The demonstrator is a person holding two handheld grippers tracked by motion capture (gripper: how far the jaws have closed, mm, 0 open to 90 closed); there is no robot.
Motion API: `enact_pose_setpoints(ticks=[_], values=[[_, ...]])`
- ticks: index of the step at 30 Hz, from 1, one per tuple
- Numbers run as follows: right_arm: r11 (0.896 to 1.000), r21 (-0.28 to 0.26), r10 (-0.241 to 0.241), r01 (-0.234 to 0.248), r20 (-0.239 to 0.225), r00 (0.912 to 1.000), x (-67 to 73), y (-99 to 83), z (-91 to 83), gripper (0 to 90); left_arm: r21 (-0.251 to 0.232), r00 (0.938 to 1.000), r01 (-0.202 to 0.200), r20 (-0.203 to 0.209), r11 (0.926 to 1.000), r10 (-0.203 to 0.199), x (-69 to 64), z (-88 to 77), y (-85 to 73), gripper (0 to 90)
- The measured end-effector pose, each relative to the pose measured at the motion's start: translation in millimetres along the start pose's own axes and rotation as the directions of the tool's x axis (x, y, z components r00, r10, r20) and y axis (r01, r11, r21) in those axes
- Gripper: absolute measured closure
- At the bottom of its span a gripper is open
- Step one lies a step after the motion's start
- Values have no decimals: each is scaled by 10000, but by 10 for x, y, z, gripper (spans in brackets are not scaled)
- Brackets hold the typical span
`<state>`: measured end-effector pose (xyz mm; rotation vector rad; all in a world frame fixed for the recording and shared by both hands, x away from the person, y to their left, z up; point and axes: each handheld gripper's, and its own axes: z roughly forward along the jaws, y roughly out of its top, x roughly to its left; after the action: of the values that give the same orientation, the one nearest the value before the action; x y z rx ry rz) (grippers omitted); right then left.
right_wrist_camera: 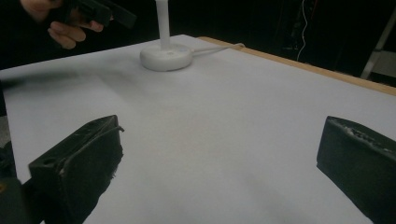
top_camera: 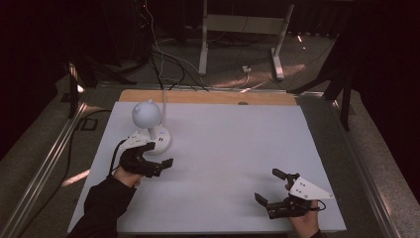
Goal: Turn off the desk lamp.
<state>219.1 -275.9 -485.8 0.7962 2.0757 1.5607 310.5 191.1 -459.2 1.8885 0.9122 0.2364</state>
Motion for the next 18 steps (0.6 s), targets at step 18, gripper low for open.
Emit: enact_pose_setpoints(ticks=[18], values=[[10000,57,-17,17,12,10000,2,3,-5,0,1035,9981,-614,36,9927,614,-71,-102,-451,5]])
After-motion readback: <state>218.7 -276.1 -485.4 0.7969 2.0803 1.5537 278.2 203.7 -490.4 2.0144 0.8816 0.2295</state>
